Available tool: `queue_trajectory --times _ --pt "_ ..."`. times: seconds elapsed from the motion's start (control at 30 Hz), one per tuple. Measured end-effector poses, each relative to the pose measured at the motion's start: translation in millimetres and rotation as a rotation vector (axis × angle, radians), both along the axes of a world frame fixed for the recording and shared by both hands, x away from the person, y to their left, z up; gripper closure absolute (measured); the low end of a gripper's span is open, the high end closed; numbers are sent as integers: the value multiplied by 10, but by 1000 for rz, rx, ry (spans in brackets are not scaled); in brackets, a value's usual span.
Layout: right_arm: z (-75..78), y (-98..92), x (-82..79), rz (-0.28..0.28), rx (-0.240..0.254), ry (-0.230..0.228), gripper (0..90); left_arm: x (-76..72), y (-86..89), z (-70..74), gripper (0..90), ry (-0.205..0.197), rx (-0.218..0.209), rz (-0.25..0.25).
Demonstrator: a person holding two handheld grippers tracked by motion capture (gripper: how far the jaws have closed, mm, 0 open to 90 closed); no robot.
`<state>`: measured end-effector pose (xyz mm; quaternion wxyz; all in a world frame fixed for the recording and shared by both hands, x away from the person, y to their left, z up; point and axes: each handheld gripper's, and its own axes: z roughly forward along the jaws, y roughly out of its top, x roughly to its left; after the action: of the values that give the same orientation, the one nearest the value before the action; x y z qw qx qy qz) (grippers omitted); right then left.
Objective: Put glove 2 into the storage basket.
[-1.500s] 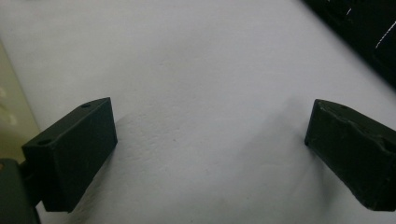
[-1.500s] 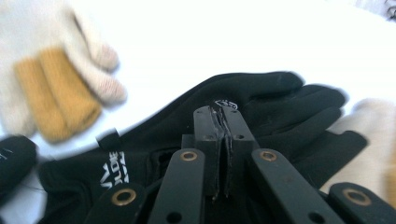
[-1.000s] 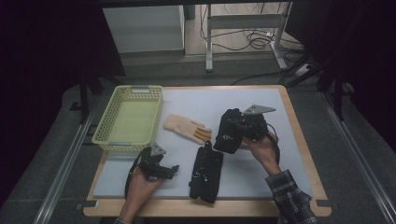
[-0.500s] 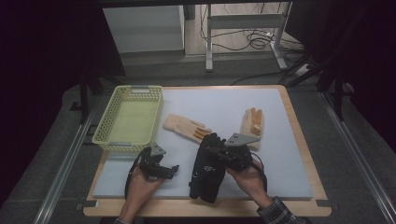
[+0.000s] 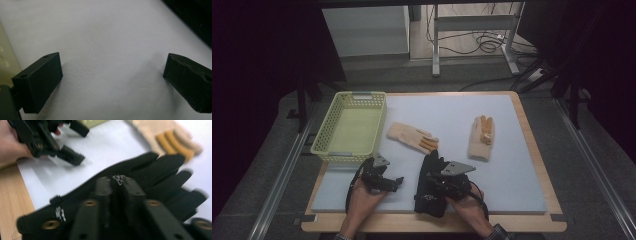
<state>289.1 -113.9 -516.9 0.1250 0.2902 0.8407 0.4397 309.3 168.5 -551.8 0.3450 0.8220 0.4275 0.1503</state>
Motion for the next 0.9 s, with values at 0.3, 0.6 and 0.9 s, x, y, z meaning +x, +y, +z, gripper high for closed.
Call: queue_trajectory --times 0.3,0.6,0.9 --pt "171 -163 52 7 12 -28 546 0 0 0 23 0 -1 0" --pt "98 -598 86 5 -20 25 804 -24 7 11 36 -7 4 -6" --pt "-101 -693 -61 100 8 121 879 -141 145 4 37 -1 2 -25"
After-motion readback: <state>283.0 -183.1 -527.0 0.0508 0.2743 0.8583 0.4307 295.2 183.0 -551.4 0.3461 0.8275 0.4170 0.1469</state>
